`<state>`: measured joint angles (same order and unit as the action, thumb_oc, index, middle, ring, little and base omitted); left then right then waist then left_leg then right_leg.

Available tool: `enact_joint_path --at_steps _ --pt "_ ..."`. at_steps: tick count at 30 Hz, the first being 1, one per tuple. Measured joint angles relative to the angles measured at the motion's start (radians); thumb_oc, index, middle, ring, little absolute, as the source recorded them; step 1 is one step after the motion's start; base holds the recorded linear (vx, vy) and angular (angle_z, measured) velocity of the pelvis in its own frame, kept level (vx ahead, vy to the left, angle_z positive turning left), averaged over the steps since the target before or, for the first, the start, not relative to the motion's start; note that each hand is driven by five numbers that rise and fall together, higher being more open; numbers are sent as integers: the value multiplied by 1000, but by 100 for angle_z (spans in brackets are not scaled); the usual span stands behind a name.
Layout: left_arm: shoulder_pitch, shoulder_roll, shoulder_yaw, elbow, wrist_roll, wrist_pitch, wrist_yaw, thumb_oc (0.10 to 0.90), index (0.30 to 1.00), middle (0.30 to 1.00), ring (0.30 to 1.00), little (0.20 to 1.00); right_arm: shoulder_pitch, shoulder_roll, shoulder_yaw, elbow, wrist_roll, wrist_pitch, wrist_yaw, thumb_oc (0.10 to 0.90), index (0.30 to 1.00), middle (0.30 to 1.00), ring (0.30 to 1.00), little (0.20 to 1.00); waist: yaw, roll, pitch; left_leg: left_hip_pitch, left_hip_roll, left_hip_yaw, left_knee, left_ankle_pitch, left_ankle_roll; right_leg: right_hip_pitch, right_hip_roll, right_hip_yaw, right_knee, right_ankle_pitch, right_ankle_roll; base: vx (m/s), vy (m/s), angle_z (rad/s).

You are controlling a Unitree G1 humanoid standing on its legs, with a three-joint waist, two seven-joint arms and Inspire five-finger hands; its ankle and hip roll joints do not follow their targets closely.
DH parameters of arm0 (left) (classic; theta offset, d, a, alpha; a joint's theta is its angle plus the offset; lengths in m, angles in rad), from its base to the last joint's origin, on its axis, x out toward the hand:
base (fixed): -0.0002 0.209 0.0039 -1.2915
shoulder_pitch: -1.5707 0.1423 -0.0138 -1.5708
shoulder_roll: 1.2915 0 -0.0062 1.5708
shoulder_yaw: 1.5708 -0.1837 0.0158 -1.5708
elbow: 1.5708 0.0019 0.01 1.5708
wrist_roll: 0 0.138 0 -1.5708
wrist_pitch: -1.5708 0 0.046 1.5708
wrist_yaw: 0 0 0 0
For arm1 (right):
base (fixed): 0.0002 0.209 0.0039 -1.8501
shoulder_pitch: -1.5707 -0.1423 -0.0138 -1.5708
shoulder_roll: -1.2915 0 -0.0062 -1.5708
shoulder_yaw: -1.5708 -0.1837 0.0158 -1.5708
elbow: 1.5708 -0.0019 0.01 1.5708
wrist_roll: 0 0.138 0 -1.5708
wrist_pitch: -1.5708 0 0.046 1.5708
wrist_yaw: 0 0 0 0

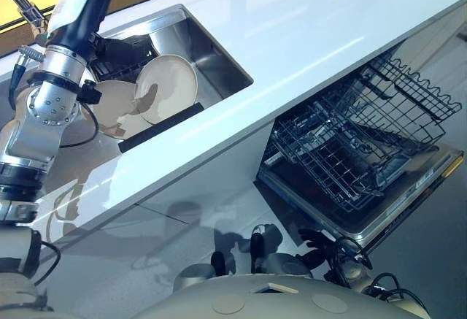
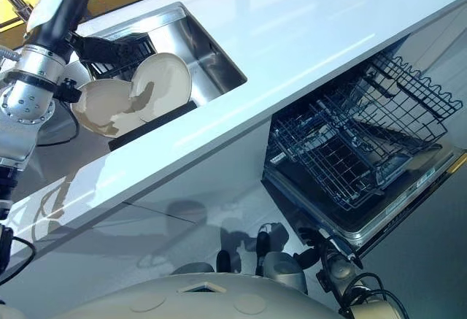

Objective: Pick up plates and place into dishwasher.

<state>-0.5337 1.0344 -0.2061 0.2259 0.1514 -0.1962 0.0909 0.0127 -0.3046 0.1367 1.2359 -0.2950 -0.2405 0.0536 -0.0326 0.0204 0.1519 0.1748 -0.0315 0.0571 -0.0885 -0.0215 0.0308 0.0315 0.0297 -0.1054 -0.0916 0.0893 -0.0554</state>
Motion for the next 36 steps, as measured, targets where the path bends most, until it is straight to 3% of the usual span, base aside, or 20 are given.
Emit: enact_joint_path --at_steps 10,15,23,30,36 --pt "-53 24 -116 85 19 17 -120 800 900 900 900 900 9 -14 29 -18 3 20 0 800 900 900 900 900 -3 8 3 -36 -8 28 0 -1 9 -44 -2 29 0 16 10 14 64 -9" --pt "-101 33 -155 154 62 22 -167 800 900 900 900 900 6 -23 29 -32 40 20 1 800 900 900 900 900 -4 10 33 -49 -13 44 0 -2 12 -63 -3 46 1 24 17 22 70 -11" --pt "-217 41 -222 270 100 39 -163 800 900 900 900 900 -8 -26 29 -45 52 28 1 800 900 900 900 900 -20 -4 98 -71 -25 84 1 -9 29 -98 -7 84 1 38 30 27 64 -14" --pt "-388 50 -308 344 126 40 -121 800 900 900 900 900 -32 -27 29 -79 79 28 16 800 900 900 900 900 -32 -15 127 -79 -37 106 1 -16 40 -114 -16 100 1 46 43 -6 47 -10" --pt "-431 50 -315 410 112 36 -126 800 900 900 900 900 -41 -27 29 -82 80 43 21 800 900 900 900 900 -44 -16 133 -77 -41 116 1 -21 49 -116 -15 105 1 48 46 -3 22 -6"
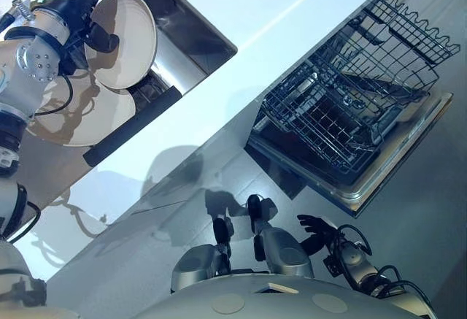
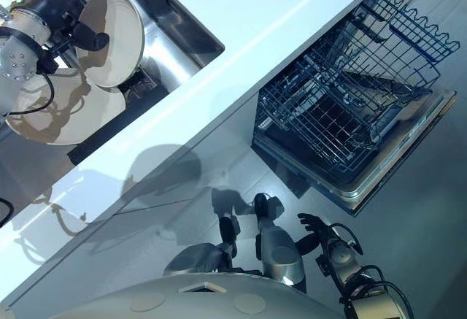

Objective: Pick up plates and place into dishwasher.

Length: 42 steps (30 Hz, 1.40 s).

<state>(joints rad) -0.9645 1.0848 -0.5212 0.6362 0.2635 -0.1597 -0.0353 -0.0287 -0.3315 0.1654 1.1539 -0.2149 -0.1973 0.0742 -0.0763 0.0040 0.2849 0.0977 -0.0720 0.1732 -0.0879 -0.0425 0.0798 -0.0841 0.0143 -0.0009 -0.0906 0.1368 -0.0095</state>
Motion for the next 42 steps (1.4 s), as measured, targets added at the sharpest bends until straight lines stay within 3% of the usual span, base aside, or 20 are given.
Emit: enact_joint_path --at_steps 1,2,3,4,6,9,10,12,13,14,17,18,20,22,28,32,34,37,39,42 --pt "-4 0 0 6 -11 -1 -13 800 900 900 900 900 0 0 0 0 0 2 0 800 900 900 900 900 0 0 0 0 0 0 0 0 1 0 0 0 0 0 0 0 0 0" --pt "-5 1 0 7 -25 0 -29 687 804 804 804 787 -1 0 0 0 0 2 1 800 900 900 900 900 1 0 0 0 0 0 0 -1 1 0 0 0 0 0 0 0 0 0" --pt "-6 1 0 7 -28 0 -43 372 533 533 533 472 -2 0 0 1 0 2 1 800 900 900 900 900 3 0 0 0 0 0 0 -1 1 0 0 0 0 0 0 0 0 0" --pt "-6 1 0 7 -29 0 -56 347 512 512 512 447 -3 0 0 1 0 2 1 800 900 900 900 900 4 0 0 0 -1 0 0 -1 1 0 0 -1 0 0 0 0 0 0" --pt "-6 3 0 7 -31 0 -84 210 394 394 394 310 -7 0 0 2 0 2 2 800 900 900 900 900 5 0 0 0 0 0 0 -1 1 1 -1 -2 0 0 0 0 0 0" --pt "-12 12 0 7 -34 0 -122 202 387 387 387 302 -16 0 0 2 -1 2 2 800 900 900 900 900 4 0 0 3 0 0 0 0 1 3 -2 -3 0 0 0 0 0 0" --pt "-12 12 -1 6 -33 1 -140 100 300 300 300 200 -22 0 0 2 -1 2 2 800 900 900 900 900 3 0 0 3 0 0 0 0 1 3 -2 -5 0 0 0 0 0 0" --pt "-13 12 -9 6 -26 -2 -175 130 326 326 326 230 -29 0 0 -1 -1 2 2 800 900 900 900 900 3 1 0 4 1 0 0 0 1 4 -2 -6 0 0 0 -34 -37 0" --pt "-13 12 -15 6 -25 -4 -180 265 441 441 441 365 -37 0 0 -1 -1 2 2 800 900 900 900 900 3 1 0 4 1 -1 0 0 1 5 -2 -8 0 0 0 -33 -39 1" --pt "-14 12 -15 6 -25 -6 -182 273 448 448 448 373 -42 0 0 -1 -1 2 1 800 900 900 900 900 2 1 0 5 1 -1 0 0 1 5 -2 -8 0 0 0 -27 -44 1" --pt "-15 13 -15 5 -23 -20 -195 267 444 444 444 367 -57 0 0 -3 0 3 0 800 900 900 900 900 0 4 1 11 1 -5 0 0 1 12 -3 -11 0 0 0 -13 -40 1" --pt "-15 13 -15 5 -24 -20 -197 193 380 380 380 293 -61 0 1 -4 0 3 0 800 900 900 900 900 1 5 1 13 1 -10 0 0 1 14 -3 -12 0 0 -1 -19 -39 4" --pt "-15 13 -15 4 -27 -28 -199 180 368 368 368 280 -65 0 1 -10 0 5 -1 800 900 900 900 900 2 5 1 14 1 -18 0 0 1 16 -3 -15 0 0 -1 -26 -44 5" --pt "-14 13 -16 1 -30 -40 -206 100 300 300 300 200 -66 0 1 -11 0 5 -1 800 900 900 900 900 4 5 1 17 1 -21 0 1 1 19 -4 -17 0 0 -1 -26 -51 6" --pt "-4 13 -16 -7 -53 -38 -207 100 300 300 300 200 -64 0 1 -11 18 5 -2 800 900 900 900 900 8 5 1 17 1 -35 0 6 3 25 -8 -38 0 0 -1 -28 -49 8" --pt "24 19 -11 -63 -70 -28 -154 100 300 300 300 200 -36 -3 -1 -130 140 1 11 800 900 900 900 900 18 5 1 24 1 -40 0 8 4 33 -8 -39 0 0 -1 -29 -70 3" --pt "40 23 -4 -84 -82 -18 -118 100 300 300 300 200 -19 -7 -3 -246 203 16 66 800 900 900 900 900 17 5 1 36 1 -39 0 8 4 44 -7 -39 0 0 -1 -35 -84 -1" --pt "42 35 29 -75 -112 -24 -45 100 300 300 300 200 -2 -10 -18 -480 328 67 258 800 900 900 900 900 8 4 1 41 2 -37 0 9 3 49 -8 -38 0 -1 -1 -47 -114 -2" --pt "38 76 30 -49 -146 -70 22 100 300 300 300 200 -12 -10 -12 -587 420 104 401 800 900 900 900 900 -2 4 0 46 3 -37 0 10 1 54 -6 -39 0 -1 -1 -31 -99 0" --pt "18 146 33 -36 -157 -129 128 100 300 300 300 200 -9 -44 -19 -748 557 149 463 800 900 900 900 900 -3 3 -1 47 5 -40 0 11 -1 55 -5 -41 0 -1 -1 -22 -75 3"
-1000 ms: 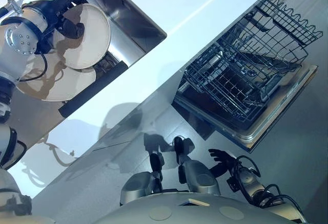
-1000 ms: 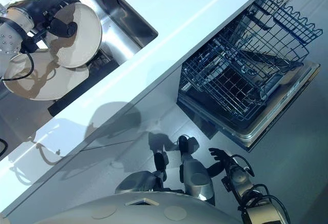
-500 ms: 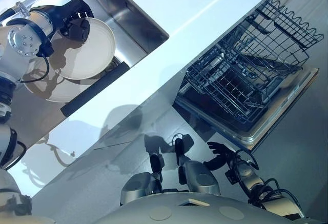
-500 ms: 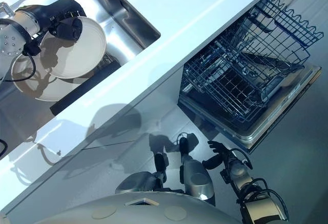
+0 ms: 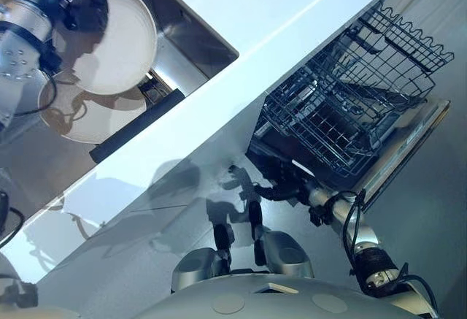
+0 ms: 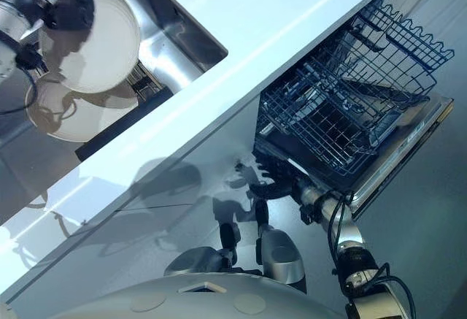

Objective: Pick up plates and place into dishwasher.

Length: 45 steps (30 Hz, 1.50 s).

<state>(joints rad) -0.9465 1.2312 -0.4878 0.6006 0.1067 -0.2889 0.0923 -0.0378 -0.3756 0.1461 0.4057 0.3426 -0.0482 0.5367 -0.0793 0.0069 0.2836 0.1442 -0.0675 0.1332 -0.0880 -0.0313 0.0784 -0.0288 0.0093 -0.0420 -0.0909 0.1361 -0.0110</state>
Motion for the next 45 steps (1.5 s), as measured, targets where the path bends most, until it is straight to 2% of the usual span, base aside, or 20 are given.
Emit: enact_joint_path --at_steps 3,7,8,14,17,19,21,25,28,30,31,33,36,39,45 --pt "5 16 57 2 0 -31 97 100 300 300 300 200 8 1 -83 -65 129 19 -8 800 900 900 900 900 8 -3 -3 1 0 -2 0 0 0 2 0 0 0 0 0 -23 -38 3" --pt "173 16 283 -62 39 -87 269 100 300 300 300 200 7 10 -209 -149 200 40 -85 800 900 900 900 900 2 -5 -5 2 1 -4 0 0 0 3 -1 0 0 0 0 -52 -26 1" --pt "246 16 346 -106 74 -89 326 100 300 300 300 200 7 8 -234 -170 177 37 -157 800 900 900 900 900 -2 -5 -5 2 1 -7 0 0 0 4 0 0 0 0 0 -67 -35 8" --pt "478 -28 481 -338 209 -83 509 100 300 300 300 200 32 -23 -385 -175 -77 -26 -564 800 900 900 900 900 -2 -11 -9 2 3 -28 0 3 -1 10 -2 2 0 0 0 -48 -45 11" --pt "501 -74 492 -411 271 -62 582 100 300 300 300 200 38 -86 -417 -206 -162 -74 -730 800 900 900 900 900 -6 -11 -10 5 3 -27 0 3 -1 14 -2 3 0 0 0 -27 -61 -1" --pt "500 -89 492 -433 290 -53 611 100 300 300 300 200 36 -121 -418 -271 -168 -112 -782 800 900 900 900 900 -13 -11 -10 8 4 -27 0 5 -4 17 -1 4 0 0 0 -34 -57 -6" --pt "499 -107 493 -458 297 -30 633 100 300 300 300 200 22 -143 -415 -377 -166 -157 -782 800 900 900 900 900 -26 -11 -10 9 5 -36 0 8 -8 19 -1 4 0 0 0 -28 -51 -2" --pt "468 -160 493 -476 334 -17 658 100 300 300 300 200 -82 -212 -362 -582 -38 -221 -597 800 900 900 900 900 -31 -12 -10 8 9 -54 0 19 -20 22 3 2 0 -3 -5 -19 -44 6" --pt "436 -185 492 -476 339 -20 678 100 300 300 300 200 -190 -234 -291 -629 89 -208 -437 800 900 900 900 900 -24 -12 -10 4 14 -73 0 28 -29 23 6 -4 0 -3 -8 6 -31 18" --pt "401 -220 492 -474 346 -21 704 100 300 300 300 200 -272 -235 -221 -633 155 -156 -355 800 900 900 900 900 -15 -12 -11 1 15 -93 0 35 -35 25 6 -23 0 -4 -21 25 -33 28" --pt "384 -231 491 -474 350 -24 711 100 300 300 300 200 -297 -235 -184 -636 187 -117 -325 800 900 900 900 900 3 -12 -11 -1 18 -102 0 37 -38 27 7 -27 0 -5 -25 30 -30 25" --pt "355 -254 479 -470 356 -26 727 100 300 300 300 200 -321 -233 -129 -631 223 -51 -308 800 900 900 900 900 16 -13 -20 -5 19 -113 0 41 -41 27 8 -33 0 -7 -30 15 -24 24" --pt "310 -257 436 -449 356 -27 759 100 300 300 300 200 -328 -230 -64 -622 239 -6 -317 800 900 900 900 900 46 -13 -31 -10 22 -128 0 43 -43 27 8 -34 0 -8 -31 8 -12 16" --pt "259 -267 382 -395 356 -27 798 100 300 300 300 200 -370 -192 -23 -605 273 3 -349 800 900 900 900 900 55 -14 -32 -10 20 -134 0 44 -41 29 6 -44 0 -8 -31 14 -2 6" --pt "196 -373 299 -306 355 -19 861 100 300 300 300 200 -474 -81 -11 -605 306 1 -461 800 900 900 900 900 54 -17 -34 -6 18 -133 0 45 -40 33 3 -46 0 -8 -31 3 1 1"
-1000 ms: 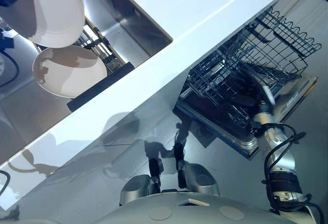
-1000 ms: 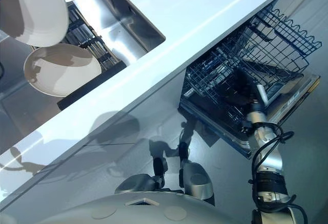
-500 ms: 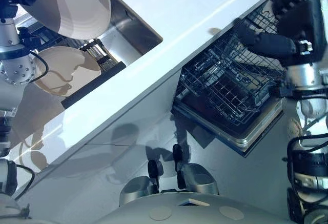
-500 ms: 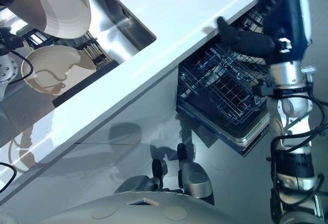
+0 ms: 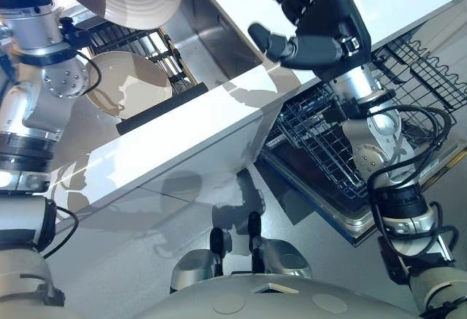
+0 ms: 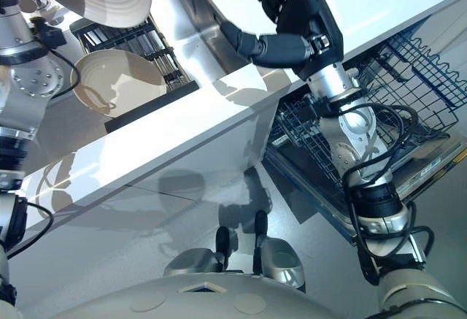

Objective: Pick up plates and place into dishwasher.

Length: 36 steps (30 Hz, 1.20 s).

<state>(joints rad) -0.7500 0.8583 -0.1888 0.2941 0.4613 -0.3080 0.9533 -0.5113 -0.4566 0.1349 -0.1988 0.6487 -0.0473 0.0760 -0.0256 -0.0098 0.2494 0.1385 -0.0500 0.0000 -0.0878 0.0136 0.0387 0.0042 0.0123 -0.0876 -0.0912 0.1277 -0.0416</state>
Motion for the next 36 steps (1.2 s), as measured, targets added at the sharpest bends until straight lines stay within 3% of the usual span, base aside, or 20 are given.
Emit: enact_joint_path --at_steps 14,20,27,36 --pt "0 -219 -53 45 15 -49 115 100 300 300 300 200 -34 133 107 36 119 -2 -129 800 900 900 900 900 -11 0 0 20 0 25 0 0 0 13 4 19 0 0 0 16 3 -4" --pt "0 -234 -63 74 32 -45 121 100 300 300 300 200 -34 161 140 71 158 0 -139 800 900 900 900 900 -21 -3 -3 28 1 26 0 -1 -1 20 5 21 0 0 0 0 0 0" --pt "0 -251 -151 123 54 -43 108 100 300 300 300 200 -33 180 157 83 178 -2 -139 800 900 900 900 900 -25 -7 -35 28 0 34 0 -1 -1 19 5 24 0 0 0 1 0 0" --pt "0 -272 -168 152 60 -48 101 100 300 300 300 200 -33 204 166 84 186 0 -139 800 900 900 900 900 -34 -7 -41 32 3 43 0 -2 -2 19 9 31 0 1 0 10 7 -2"
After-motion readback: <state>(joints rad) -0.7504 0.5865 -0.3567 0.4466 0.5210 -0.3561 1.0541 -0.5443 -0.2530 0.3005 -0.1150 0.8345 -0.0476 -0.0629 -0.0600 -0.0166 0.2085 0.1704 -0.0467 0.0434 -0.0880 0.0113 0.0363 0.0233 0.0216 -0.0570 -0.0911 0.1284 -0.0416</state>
